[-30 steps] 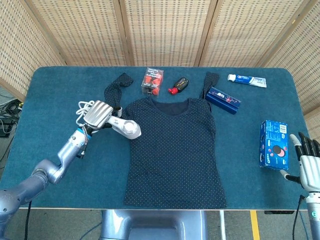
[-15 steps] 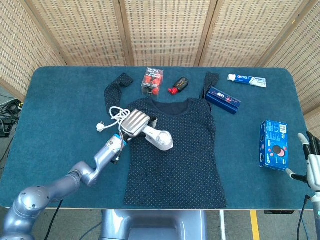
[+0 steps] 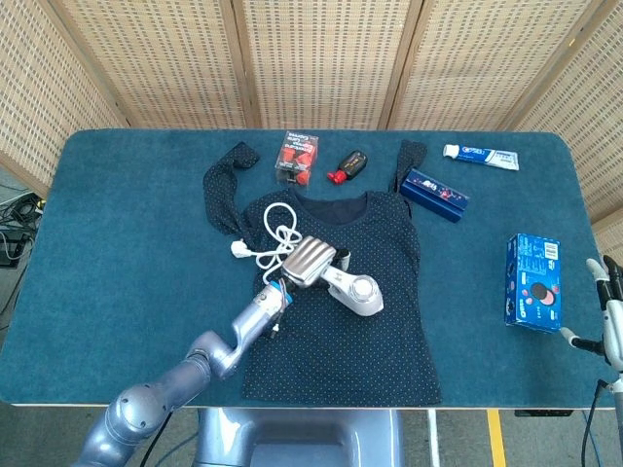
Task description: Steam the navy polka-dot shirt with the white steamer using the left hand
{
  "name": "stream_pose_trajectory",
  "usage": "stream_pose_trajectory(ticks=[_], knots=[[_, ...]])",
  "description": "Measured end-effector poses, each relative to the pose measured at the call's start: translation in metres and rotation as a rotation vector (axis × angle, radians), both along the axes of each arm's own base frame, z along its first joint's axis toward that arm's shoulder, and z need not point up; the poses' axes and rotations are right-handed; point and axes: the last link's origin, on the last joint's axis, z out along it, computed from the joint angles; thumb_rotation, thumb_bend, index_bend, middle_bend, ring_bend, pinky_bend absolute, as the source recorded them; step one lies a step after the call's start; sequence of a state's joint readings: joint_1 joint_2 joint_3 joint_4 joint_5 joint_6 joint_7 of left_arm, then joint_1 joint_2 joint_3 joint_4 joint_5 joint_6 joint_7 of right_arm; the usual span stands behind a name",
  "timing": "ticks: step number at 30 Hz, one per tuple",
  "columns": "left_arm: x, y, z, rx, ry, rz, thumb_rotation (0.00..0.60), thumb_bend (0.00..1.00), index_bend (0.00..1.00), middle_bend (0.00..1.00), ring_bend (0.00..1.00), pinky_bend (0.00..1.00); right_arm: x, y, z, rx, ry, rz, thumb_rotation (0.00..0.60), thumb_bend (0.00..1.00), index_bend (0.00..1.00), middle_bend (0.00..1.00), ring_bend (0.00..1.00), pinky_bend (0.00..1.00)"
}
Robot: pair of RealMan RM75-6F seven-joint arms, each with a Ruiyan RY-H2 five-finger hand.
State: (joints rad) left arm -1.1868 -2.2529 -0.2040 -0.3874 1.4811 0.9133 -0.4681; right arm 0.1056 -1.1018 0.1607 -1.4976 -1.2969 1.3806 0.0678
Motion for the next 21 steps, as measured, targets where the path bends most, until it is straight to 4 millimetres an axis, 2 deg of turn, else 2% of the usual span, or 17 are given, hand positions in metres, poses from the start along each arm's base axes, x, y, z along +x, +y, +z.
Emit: stream_pose_trajectory(ticks=[7, 21], knots=[[0.005, -0.009, -0.016, -0.048, 0.09, -0.057, 0.6, 0.84, 1.0, 0.98, 0.91, 1.0, -0.001, 0.0, 0.003, -0.006, -0.006, 0.0, 0.6, 0.0, 0.02, 0.0, 0.0, 0.0], [-0.005, -0.021, -0.02, -0.06, 0.176, -0.165, 0.6, 0.84, 1.0, 0.98, 0.91, 1.0, 0.001, 0.001, 0.003, -0.009, -0.002, 0.007, 0.6, 0.0, 0.02, 0.0, 0.0, 0.0]])
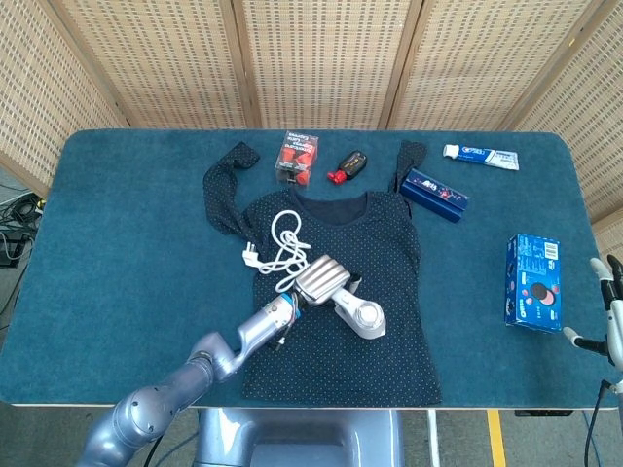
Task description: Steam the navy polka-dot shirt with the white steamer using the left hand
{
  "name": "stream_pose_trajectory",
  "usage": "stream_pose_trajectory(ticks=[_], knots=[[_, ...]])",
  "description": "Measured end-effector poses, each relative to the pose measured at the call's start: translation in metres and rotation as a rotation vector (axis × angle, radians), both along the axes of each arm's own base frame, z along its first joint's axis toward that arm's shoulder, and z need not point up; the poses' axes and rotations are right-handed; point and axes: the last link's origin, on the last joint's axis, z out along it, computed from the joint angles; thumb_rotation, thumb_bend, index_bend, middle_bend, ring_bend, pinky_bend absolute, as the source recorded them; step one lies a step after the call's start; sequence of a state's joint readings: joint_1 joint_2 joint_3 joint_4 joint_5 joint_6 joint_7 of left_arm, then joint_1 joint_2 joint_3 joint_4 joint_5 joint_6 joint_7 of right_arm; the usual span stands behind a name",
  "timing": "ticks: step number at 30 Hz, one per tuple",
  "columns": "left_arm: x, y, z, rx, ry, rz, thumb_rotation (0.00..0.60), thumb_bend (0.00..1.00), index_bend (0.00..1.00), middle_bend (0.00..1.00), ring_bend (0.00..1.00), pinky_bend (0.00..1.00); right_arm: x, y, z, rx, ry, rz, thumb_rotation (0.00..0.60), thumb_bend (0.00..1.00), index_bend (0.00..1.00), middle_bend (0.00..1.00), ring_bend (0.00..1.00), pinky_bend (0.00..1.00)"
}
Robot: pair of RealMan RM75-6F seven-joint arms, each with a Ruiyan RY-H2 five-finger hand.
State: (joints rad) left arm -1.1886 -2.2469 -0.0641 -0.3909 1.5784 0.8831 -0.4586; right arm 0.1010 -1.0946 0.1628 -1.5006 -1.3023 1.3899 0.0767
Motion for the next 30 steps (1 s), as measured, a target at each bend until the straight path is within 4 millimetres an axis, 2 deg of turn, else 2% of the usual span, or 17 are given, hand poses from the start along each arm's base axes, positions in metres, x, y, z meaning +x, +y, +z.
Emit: stream_pose_trajectory(ticks=[5, 12, 24, 30], knots=[[-0.01, -0.001, 0.007, -0.016, 0.048, -0.067, 0.6, 0.84, 1.0, 0.98, 0.91, 1.0, 0.001, 0.0, -0.001, 0.003, 0.003, 0.001, 0.6, 0.0, 0.02, 0.0, 0.0, 0.0], [-0.013, -0.005, 0.023, -0.034, 0.077, -0.157, 0.6, 0.84, 1.0, 0.98, 0.91, 1.0, 0.002, -0.001, -0.004, 0.008, 0.009, 0.004, 0.6, 0.0, 0.02, 0.0, 0.0, 0.0], [-0.034, -0.023, 0.051, -0.063, 0.23, -0.276, 0.6, 0.84, 1.0, 0.98, 0.91, 1.0, 0.005, 0.0, -0.003, 0.002, 0.008, 0.012, 0.6, 0.0, 0.02, 0.0, 0.0, 0.0], [-0.047, -0.026, 0.06, -0.056, 0.271, -0.263, 0.6, 0.84, 1.0, 0.98, 0.91, 1.0, 0.006, 0.001, -0.002, 0.001, 0.006, 0.016, 0.6, 0.0, 0.02, 0.0, 0.0, 0.0]])
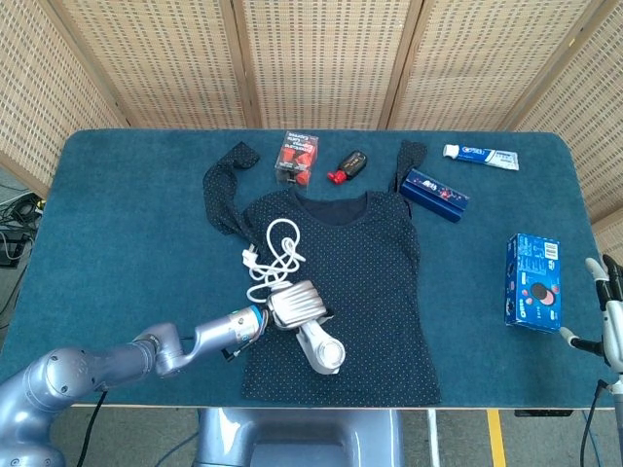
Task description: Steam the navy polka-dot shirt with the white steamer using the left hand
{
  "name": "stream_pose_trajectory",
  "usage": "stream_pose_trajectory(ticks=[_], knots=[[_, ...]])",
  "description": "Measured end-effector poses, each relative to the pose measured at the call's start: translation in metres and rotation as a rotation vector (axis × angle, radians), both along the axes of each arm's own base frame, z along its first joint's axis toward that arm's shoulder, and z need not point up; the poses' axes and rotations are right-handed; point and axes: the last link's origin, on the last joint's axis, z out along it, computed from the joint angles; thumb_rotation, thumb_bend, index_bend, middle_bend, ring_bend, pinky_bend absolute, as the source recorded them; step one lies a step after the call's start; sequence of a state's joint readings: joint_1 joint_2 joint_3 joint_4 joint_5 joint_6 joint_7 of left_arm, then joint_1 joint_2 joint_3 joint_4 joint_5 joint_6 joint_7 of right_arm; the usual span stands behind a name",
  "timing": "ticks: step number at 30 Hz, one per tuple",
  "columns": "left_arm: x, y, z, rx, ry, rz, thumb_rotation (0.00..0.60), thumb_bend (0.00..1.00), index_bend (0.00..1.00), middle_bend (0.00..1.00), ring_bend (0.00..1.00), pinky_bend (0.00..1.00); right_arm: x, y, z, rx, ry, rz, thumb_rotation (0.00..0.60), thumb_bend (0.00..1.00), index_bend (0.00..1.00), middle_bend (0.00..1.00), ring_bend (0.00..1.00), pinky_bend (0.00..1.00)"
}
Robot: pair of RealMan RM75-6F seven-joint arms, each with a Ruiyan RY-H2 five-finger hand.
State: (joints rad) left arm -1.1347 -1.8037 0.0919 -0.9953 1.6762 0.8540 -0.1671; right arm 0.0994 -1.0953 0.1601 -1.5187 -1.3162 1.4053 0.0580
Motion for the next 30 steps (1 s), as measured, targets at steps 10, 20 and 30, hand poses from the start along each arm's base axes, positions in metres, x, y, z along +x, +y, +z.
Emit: stream_pose_trajectory(ticks=[10, 20, 30], knots=[[-0.01, 0.017, -0.001, 0.072, 0.022, 0.015, 0.6, 0.84, 1.0, 0.98, 0.91, 1.0, -0.001, 0.001, 0.002, -0.005, -0.001, -0.001, 0.6, 0.0, 0.02, 0.0, 0.0, 0.0], [-0.035, 0.048, 0.013, 0.161, 0.016, 0.112, 0.6, 0.83, 1.0, 0.98, 0.91, 1.0, 0.0, 0.0, -0.001, 0.005, 0.006, 0.0, 0.6, 0.0, 0.02, 0.0, 0.0, 0.0], [-0.035, 0.037, 0.016, 0.113, -0.058, 0.087, 0.6, 0.84, 1.0, 0.98, 0.91, 1.0, 0.0, -0.001, -0.002, 0.006, 0.005, -0.003, 0.6, 0.0, 0.02, 0.0, 0.0, 0.0]])
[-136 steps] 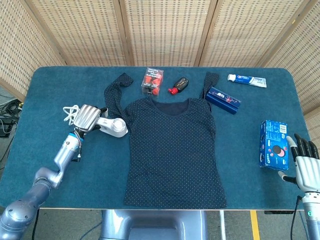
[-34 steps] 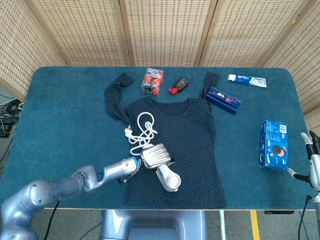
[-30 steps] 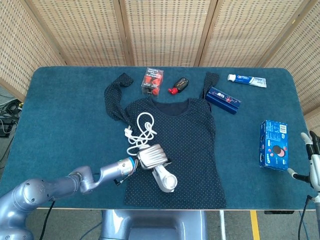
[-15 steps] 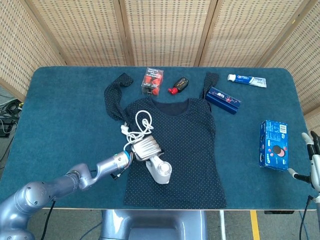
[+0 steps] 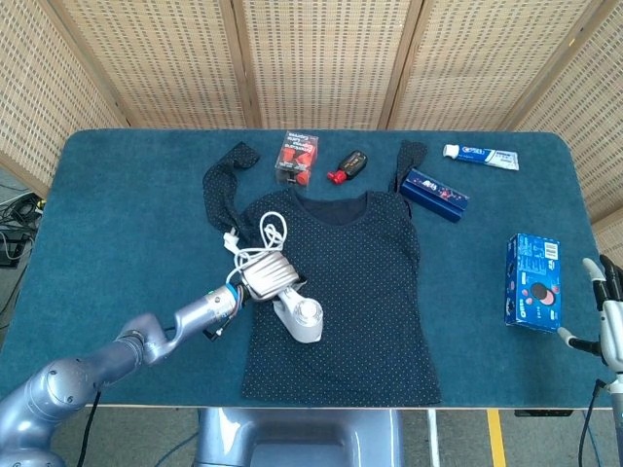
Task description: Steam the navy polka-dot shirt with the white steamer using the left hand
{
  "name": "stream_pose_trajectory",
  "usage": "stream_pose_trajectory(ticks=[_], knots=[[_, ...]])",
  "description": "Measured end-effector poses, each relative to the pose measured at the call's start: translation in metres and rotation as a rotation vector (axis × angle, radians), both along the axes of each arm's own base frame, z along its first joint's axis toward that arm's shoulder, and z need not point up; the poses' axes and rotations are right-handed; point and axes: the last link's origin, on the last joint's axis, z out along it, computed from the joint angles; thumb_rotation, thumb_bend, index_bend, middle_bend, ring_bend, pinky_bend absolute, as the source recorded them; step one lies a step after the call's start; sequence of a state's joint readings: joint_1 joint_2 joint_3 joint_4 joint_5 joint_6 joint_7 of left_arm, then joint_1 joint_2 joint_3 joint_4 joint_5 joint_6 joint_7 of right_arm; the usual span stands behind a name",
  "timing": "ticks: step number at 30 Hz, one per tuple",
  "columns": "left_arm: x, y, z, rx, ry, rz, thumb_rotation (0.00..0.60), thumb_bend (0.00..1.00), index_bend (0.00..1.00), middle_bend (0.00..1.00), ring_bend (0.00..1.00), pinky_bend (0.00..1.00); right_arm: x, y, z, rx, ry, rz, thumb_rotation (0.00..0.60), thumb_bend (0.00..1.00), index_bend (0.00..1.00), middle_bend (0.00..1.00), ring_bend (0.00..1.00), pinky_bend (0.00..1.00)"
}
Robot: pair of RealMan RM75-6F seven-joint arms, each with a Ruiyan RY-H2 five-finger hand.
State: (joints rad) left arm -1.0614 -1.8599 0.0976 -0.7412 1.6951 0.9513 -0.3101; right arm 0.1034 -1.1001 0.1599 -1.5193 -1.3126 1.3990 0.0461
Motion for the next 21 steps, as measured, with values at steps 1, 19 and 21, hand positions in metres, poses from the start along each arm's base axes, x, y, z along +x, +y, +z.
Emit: stream_pose_trajectory(ticks=[1, 19, 21], knots=[[0.001, -0.005, -0.002, -0.015, -0.003, -0.015, 0.6, 0.84, 1.0, 0.98, 0.91, 1.0, 0.0, 0.0, 0.0, 0.0, -0.001, 0.0, 0.6, 0.0, 0.02, 0.0, 0.0, 0.0], [0.013, -0.061, -0.024, -0.124, -0.098, -0.185, 0.6, 0.81, 1.0, 0.98, 0.91, 1.0, 0.001, 0.003, 0.003, -0.008, -0.005, 0.01, 0.6, 0.0, 0.02, 0.0, 0.0, 0.0], [0.011, -0.059, -0.026, -0.107, -0.096, -0.185, 0.6, 0.81, 1.0, 0.98, 0.91, 1.0, 0.001, 0.003, 0.003, -0.007, -0.005, 0.012, 0.6, 0.0, 0.02, 0.0, 0.0, 0.0]])
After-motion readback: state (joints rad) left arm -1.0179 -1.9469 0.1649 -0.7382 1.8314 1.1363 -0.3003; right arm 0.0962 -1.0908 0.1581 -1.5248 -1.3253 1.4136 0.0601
